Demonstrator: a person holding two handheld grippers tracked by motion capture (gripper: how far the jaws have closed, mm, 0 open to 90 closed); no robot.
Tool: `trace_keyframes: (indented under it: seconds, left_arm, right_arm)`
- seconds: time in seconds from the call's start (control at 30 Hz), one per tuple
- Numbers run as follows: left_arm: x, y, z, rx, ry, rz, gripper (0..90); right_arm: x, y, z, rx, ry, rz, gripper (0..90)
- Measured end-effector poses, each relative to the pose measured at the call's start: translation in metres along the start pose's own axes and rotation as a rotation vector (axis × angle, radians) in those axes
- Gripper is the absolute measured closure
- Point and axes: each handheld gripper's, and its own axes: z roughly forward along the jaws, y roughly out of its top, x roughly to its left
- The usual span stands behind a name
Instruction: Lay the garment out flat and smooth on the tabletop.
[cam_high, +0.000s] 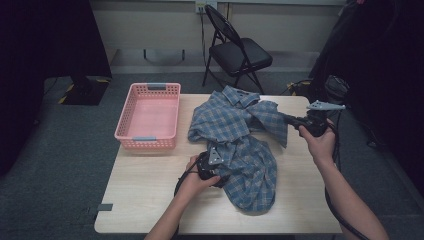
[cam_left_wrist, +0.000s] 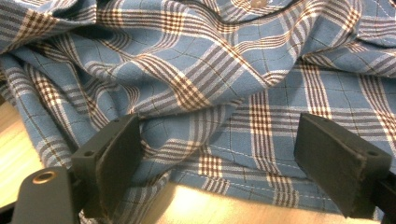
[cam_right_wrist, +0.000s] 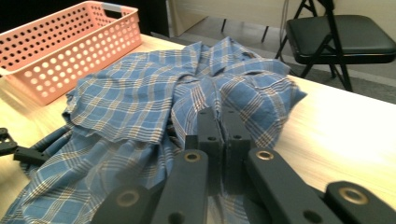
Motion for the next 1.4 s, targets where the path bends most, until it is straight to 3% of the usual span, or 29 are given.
trace_keyframes:
  seconds: [0.43, 1.2, 1.4]
  left_arm:
    - [0.0, 0.0, 0.0, 0.0, 0.001, 0.0, 14.6]
    - [-0.001, 0.0, 0.0, 0.0, 0.006, -0.001, 14.7]
    - [-0.001, 0.0, -0.001, 0.003, 0.007, 0.002, 14.7]
  right_arm:
    - [-0.022, 0.004, -0.02, -0.021, -0.069, 0.027, 88.8]
    - [-0.051, -0.004, -0.034, -0.029, -0.136, 0.064, 88.8]
    - [-0.063, -0.008, -0.041, -0.023, -0.172, 0.073, 88.8]
